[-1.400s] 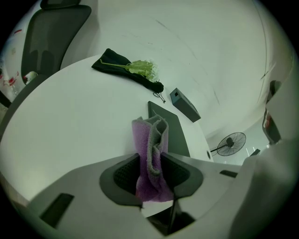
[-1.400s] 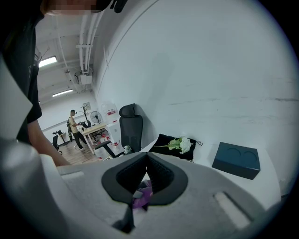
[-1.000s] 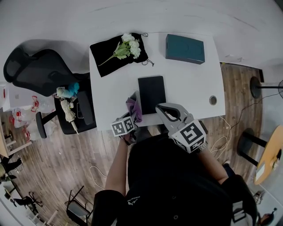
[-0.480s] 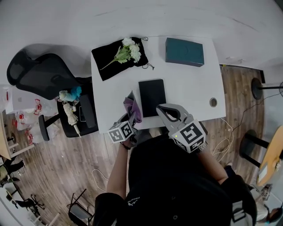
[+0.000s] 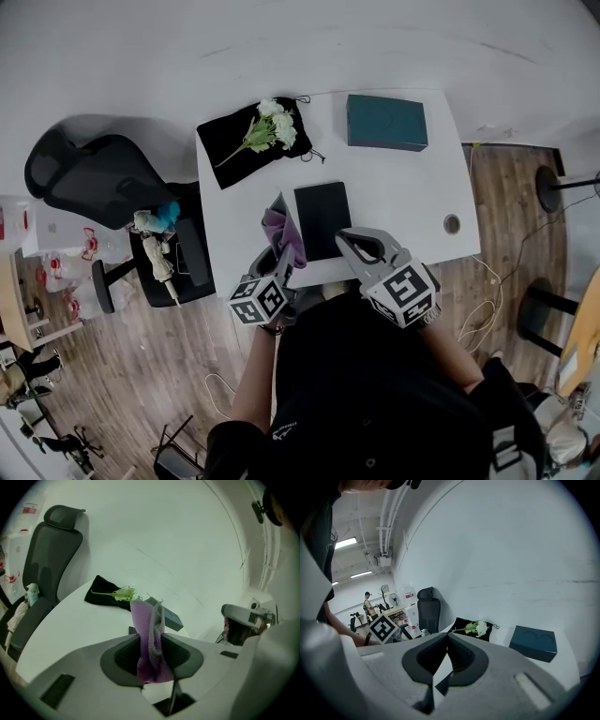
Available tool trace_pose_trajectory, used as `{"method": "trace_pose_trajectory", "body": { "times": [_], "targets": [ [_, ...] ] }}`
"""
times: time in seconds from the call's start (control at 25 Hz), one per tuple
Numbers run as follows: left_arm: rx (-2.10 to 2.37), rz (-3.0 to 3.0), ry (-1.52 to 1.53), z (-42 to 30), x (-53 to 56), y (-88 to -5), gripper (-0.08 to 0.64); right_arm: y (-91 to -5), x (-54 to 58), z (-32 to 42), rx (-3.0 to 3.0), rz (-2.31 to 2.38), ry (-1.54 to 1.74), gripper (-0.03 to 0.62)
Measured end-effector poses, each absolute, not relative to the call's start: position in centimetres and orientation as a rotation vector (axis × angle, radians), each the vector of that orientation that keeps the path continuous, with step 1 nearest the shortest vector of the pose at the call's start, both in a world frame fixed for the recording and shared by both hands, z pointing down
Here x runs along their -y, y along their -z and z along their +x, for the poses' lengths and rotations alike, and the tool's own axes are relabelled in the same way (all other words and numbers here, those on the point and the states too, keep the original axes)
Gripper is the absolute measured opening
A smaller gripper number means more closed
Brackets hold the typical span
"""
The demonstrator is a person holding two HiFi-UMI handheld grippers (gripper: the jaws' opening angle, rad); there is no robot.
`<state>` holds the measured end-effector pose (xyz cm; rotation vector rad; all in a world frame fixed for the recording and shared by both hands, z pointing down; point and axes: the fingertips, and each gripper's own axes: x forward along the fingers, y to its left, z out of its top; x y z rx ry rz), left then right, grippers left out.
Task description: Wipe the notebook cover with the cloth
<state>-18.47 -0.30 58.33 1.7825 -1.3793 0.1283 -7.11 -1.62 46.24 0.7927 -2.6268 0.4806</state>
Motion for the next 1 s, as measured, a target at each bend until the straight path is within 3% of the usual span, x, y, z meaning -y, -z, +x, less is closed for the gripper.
{"method": "trace_pose_trajectory", "body": {
  "times": [0.52, 1.0],
  "targets": [
    [1.432, 1.988, 0.072, -17.1, 2.7, -47.3, 0.127, -45.5, 2.4, -4.8, 2.607, 0.887, -0.472, 0.005],
    [1.493, 2.268, -0.010, -13.8, 3.4, -43.2, 0.126, -44.6, 3.4, -3.9, 2.620, 0.946, -0.452, 0.005]
  ]
}}
